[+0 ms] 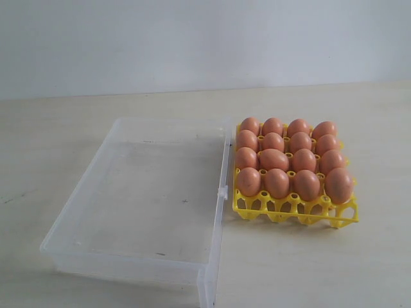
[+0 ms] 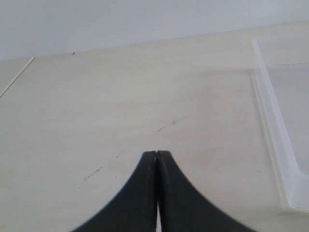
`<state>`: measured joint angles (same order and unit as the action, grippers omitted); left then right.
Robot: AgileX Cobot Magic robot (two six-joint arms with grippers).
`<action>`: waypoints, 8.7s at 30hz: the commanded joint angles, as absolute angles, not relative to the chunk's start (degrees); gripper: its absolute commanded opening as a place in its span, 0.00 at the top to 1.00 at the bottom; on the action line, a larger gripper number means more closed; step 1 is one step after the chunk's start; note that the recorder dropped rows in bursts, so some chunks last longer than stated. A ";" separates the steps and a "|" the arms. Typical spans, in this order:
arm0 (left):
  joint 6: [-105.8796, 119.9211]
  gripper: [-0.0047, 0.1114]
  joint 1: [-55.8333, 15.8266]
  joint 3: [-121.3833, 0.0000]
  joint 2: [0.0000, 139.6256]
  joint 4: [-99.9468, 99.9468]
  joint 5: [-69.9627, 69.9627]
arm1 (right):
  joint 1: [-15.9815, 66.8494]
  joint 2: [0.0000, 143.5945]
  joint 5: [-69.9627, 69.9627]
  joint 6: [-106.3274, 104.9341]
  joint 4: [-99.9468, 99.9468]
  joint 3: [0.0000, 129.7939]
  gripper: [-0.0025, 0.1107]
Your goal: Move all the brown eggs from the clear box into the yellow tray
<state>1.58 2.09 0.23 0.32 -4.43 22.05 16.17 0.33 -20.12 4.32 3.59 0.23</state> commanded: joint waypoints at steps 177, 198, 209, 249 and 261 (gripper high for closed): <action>1.32 0.96 1.71 0.00 0.00 -4.31 21.69 | 7.55 0.00 -15.74 -45.80 -38.90 0.00 0.98; 1.32 0.96 1.71 0.00 0.00 -4.31 21.69 | 4.15 0.00 -17.87 -7.82 -7.19 0.00 0.98; 1.32 0.96 1.71 0.00 0.00 -4.31 21.69 | 2.66 0.00 -19.25 2.63 2.40 0.00 0.98; 1.32 0.96 1.71 0.00 0.00 -4.31 21.69 | 2.66 0.00 -19.25 3.06 1.85 0.00 0.98; 1.32 0.96 1.71 0.00 0.00 -4.31 21.69 | 7.42 0.00 -19.25 3.06 1.85 0.00 0.98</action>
